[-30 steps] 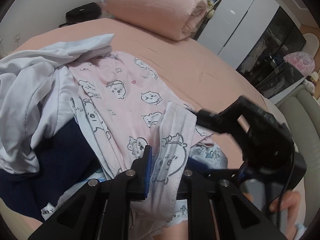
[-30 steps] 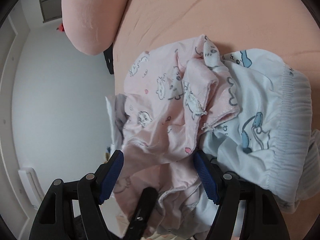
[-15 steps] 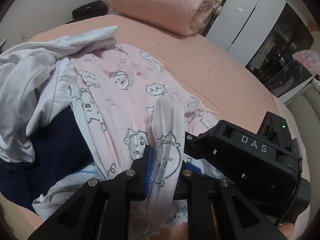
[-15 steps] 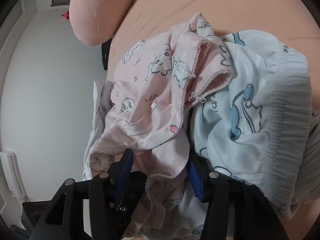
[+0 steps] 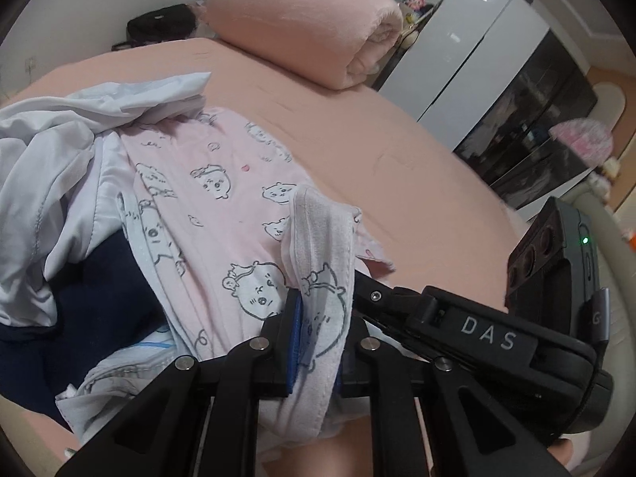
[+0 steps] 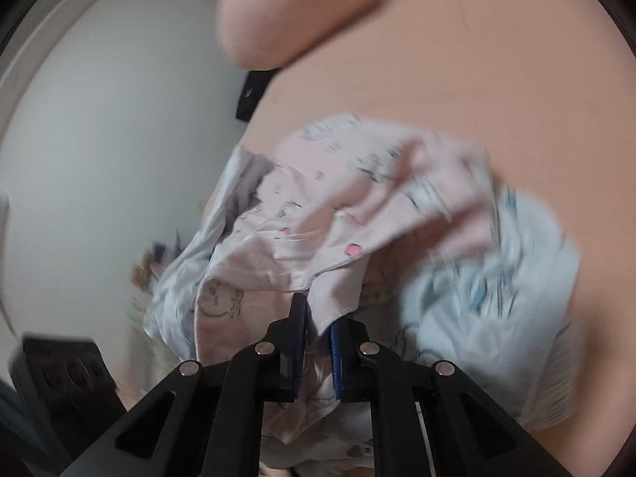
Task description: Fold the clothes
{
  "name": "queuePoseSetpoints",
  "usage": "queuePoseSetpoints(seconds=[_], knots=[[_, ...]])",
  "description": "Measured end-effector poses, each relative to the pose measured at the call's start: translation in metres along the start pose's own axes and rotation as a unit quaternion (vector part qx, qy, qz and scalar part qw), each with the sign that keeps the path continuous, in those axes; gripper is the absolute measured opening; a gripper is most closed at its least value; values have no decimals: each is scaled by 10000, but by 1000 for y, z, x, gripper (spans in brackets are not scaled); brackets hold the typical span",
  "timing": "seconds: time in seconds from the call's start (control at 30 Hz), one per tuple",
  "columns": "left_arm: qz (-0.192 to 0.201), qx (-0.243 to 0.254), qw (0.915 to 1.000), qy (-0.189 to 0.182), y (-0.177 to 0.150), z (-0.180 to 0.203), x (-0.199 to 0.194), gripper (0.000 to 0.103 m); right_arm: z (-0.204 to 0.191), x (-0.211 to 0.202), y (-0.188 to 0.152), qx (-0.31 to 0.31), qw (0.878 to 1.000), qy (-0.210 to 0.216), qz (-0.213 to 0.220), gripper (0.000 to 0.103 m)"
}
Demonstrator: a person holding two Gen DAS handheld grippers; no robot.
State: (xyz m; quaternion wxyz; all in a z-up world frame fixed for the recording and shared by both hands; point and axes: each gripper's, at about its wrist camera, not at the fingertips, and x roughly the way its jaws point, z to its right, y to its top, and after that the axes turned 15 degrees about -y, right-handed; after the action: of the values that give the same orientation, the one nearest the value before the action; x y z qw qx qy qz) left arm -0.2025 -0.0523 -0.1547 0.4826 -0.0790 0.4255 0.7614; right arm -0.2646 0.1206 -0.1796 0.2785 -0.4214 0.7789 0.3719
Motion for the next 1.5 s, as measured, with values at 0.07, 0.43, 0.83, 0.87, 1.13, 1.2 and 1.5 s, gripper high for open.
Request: queuePoseSetpoints(seconds=[0.07,0.43,0.83,0.87,1.13,1.2,1.5], knots=[[38,80,9999,-95,5,7,-5,9,-2,-8,6,15,9999,161,57,10],[198,528,9965,-615,27,60,-11,5,24,-119,-6,-114,9959,573,695,10],[-19,1166,9831,-1410,39,148,10,4,65,-226,10,-72,9852,466,1646,10],[-52,1209,9817,-1468,38,156,12,4,67,-230,11,-35,9839,427,1735,10],[-355,1945,9623,-1869,8,250,34,4,88,-276,13,241,9704,37,2402,11],[-515,2061,9571,-1969,-2,267,42,4,101,-294,9,292,9667,-126,2539,11],[-1653,2177,9447,-1813,-67,277,120,5,195,-293,-36,1197,9698,-699,2007,10]])
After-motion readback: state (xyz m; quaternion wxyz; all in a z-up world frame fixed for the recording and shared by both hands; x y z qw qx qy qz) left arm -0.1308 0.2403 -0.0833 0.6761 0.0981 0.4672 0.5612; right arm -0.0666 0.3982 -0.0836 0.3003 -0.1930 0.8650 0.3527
